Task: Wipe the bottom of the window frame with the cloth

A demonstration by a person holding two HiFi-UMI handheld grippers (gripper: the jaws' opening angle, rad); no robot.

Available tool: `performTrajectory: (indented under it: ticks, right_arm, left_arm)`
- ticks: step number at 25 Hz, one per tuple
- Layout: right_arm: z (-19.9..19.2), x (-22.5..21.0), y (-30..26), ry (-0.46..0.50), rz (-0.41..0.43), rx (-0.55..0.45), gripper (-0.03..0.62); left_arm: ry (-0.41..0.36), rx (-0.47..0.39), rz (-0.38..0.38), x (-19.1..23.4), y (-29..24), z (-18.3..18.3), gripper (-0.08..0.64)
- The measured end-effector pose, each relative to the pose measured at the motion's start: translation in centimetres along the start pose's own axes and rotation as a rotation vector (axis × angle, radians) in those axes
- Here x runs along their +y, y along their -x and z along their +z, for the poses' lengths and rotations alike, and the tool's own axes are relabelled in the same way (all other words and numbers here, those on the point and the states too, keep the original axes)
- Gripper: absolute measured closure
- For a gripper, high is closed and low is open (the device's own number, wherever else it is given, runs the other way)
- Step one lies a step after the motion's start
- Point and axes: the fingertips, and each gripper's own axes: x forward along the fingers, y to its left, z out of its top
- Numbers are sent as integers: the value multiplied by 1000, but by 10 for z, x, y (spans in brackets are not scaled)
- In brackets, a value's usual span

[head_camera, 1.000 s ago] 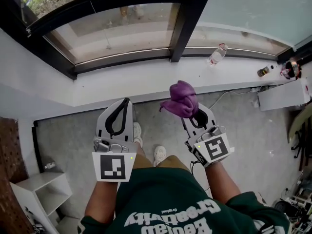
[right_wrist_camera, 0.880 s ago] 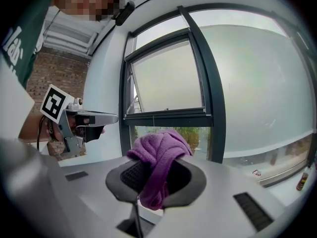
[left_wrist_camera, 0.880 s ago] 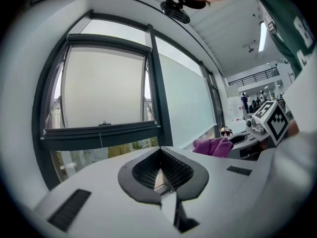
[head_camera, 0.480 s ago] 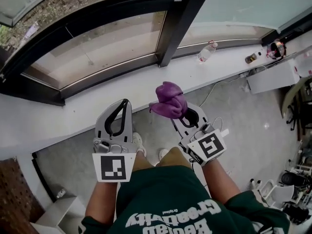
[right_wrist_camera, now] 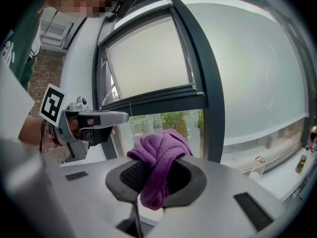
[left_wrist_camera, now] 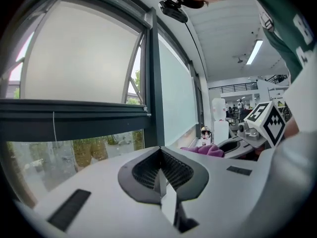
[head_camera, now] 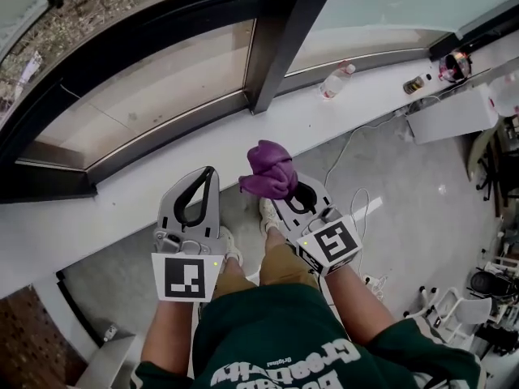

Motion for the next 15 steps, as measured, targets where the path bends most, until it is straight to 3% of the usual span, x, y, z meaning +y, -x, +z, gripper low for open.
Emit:
performTrajectory:
  ticks: [7,12,15]
  right_arm:
    - [-59,-82,-58,-124,76,29,523]
    - [-139,-132,-120,-184,124,68,523]
    - [-188,-145,-165,-149,115,89,523]
  left_arm:
    - [56,69,60,-4,-94,-50,552]
    - [65,139,90,-2,-151,-123,552]
    - [60,181,70,3,-178,-176,552]
